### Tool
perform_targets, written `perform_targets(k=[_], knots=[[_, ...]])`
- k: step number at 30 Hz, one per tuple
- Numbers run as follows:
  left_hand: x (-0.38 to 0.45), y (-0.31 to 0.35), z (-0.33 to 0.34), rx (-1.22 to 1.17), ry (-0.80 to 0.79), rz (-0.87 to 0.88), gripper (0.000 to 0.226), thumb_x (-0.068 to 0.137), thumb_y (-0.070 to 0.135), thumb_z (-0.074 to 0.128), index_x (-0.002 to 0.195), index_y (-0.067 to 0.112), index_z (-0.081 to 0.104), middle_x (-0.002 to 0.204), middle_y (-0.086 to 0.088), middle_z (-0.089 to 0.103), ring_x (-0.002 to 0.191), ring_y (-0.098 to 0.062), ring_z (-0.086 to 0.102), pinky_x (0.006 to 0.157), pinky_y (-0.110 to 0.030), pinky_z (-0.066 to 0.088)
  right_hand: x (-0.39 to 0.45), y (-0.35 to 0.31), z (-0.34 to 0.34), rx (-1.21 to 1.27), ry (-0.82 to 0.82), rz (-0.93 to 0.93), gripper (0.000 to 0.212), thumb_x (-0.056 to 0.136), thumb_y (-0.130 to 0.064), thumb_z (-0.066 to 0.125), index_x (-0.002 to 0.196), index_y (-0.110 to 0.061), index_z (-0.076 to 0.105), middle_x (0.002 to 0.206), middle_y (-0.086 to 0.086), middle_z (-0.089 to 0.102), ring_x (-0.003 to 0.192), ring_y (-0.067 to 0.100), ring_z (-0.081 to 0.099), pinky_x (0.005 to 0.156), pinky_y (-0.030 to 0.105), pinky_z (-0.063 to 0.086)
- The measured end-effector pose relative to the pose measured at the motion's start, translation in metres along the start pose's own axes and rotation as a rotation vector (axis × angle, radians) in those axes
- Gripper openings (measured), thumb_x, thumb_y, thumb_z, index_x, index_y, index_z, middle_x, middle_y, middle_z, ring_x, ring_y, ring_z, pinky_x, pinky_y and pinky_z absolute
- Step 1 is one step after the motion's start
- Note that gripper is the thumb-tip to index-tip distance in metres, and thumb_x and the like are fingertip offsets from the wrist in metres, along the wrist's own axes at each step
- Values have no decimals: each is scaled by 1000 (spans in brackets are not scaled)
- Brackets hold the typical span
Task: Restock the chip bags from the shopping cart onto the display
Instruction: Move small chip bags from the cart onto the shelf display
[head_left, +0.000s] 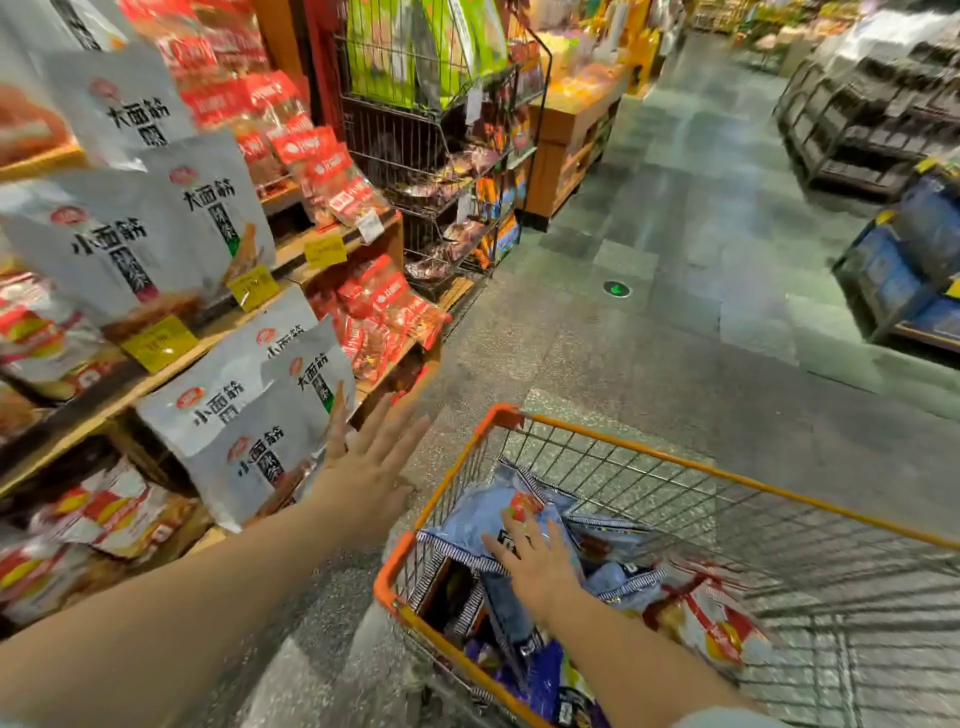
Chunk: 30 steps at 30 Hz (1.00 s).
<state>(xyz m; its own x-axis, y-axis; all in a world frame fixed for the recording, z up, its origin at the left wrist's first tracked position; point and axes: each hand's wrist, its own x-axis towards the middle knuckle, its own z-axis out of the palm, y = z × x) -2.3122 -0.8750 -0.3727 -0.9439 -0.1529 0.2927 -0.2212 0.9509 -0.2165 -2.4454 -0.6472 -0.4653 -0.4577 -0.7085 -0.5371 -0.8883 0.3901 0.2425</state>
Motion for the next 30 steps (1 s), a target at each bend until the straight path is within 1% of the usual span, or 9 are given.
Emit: perform_targets(k=[6,9,12,14,16,21,23,26,30], knots=[[-4,-1,-2,93,-137,-15,79,81,50,31,150,17,15,156,-8,15,143,-31,13,112,-60,-4,10,17,-12,49,125,-41,74,96,-13,50,153,-30,5,160,5,-8,146,30,-12,115,54,-5],[0,2,-8,54,-178,-102,81,83,48,34,152,19,2,157,-6,-1,144,-29,0,111,-58,-16,5,33,-27,112,260,-11,67,90,-3,57,148,-21,28,161,5,1,147,27,-3,116,53,1],[6,9,-17,-5,-280,-155,78,97,49,22,132,27,-44,138,3,-50,128,-21,-47,96,-55,-37,-2,51,-38,82,603,29,70,44,-8,93,109,-18,70,136,13,55,126,32,51,101,54,40],[7,10,-17,-56,-325,-160,79,97,53,21,129,30,-48,139,2,-49,122,-19,-54,97,-55,-36,-6,62,-45,107,748,36,63,21,-10,97,80,-19,76,113,12,69,103,34,66,81,53,52],[13,14,-16,-126,-137,-166,87,89,63,28,140,30,-35,156,-6,-20,133,-18,-42,106,-55,-28,-14,73,-62,198,869,41,45,33,-9,96,72,-16,73,113,17,68,101,39,66,78,55,52],[28,27,-37,-436,-317,-361,131,68,73,63,139,23,-34,150,6,-31,141,-15,-23,112,-47,-19,-36,103,-100,449,1294,-78,17,76,-11,58,90,-21,61,129,18,51,115,44,49,101,43,39],[29,31,-37,-528,-304,-370,139,62,68,72,138,25,-35,154,1,-28,144,-22,-18,115,-46,-12,-50,110,-116,531,1409,-132,17,81,-13,50,95,-22,55,134,14,40,120,37,38,106,38,26],[37,40,-47,-544,-296,-344,143,60,64,76,133,24,-40,152,-1,-34,144,-25,-17,115,-42,-10,-72,116,-140,678,1489,-120,14,85,-12,49,93,-11,61,136,19,40,123,33,40,102,32,31],[61,53,-77,-796,-10,-232,139,55,45,89,148,28,-12,158,1,-14,145,-20,-1,116,-36,7,-101,122,-180,773,1569,-175,15,88,-8,48,93,-2,61,131,35,40,116,14,49,100,11,32]])
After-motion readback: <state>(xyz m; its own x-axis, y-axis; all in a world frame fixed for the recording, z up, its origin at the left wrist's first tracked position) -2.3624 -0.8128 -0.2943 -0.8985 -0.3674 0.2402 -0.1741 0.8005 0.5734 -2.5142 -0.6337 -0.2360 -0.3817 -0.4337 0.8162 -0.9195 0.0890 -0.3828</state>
